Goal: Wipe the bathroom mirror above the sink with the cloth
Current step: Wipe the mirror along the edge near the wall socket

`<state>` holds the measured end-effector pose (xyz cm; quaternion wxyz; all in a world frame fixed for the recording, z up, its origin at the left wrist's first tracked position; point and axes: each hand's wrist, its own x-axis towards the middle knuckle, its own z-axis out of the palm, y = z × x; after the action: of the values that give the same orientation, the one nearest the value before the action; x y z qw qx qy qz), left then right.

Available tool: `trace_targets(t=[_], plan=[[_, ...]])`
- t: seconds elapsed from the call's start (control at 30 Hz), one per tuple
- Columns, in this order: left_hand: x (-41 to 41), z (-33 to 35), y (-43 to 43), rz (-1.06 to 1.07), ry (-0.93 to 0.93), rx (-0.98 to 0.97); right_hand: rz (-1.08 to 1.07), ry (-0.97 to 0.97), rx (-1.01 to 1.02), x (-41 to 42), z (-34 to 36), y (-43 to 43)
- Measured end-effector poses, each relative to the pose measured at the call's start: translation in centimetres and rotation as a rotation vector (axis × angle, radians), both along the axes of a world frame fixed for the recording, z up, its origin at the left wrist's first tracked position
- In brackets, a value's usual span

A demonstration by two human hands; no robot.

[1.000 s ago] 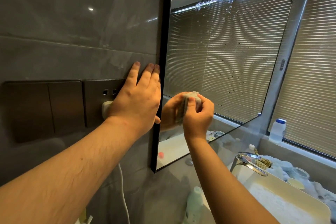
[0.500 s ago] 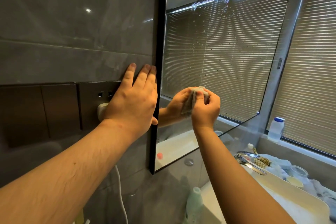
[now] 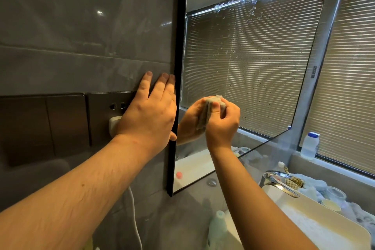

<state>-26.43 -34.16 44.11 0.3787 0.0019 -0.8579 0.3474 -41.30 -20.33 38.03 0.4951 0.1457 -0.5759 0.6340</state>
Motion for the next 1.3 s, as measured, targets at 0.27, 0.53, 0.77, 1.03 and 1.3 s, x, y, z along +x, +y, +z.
trace_targets(t=[0.27,0.53,0.77,1.03,1.3], plan=[[0.0,-0.1,0.1,-0.016,0.028,-0.001,0.047,0.261,0.210,4.2,-1.4,-3.9],[-0.1,-0.2,0.2,-0.029,0.053,0.015,0.036,0.330,0.246,4.5,-1.7,-4.6],[-0.1,-0.1,0.2,-0.031,0.026,0.043,0.038,0.342,0.110,4.3,3.8,-4.9],[0.0,0.1,0.1,-0.007,-0.010,0.032,0.034,0.184,0.104,1.8,3.1,-1.7],[-0.2,2.1,0.0,0.060,0.055,0.048,0.087,0.166,0.116,2.9,0.5,-1.3]])
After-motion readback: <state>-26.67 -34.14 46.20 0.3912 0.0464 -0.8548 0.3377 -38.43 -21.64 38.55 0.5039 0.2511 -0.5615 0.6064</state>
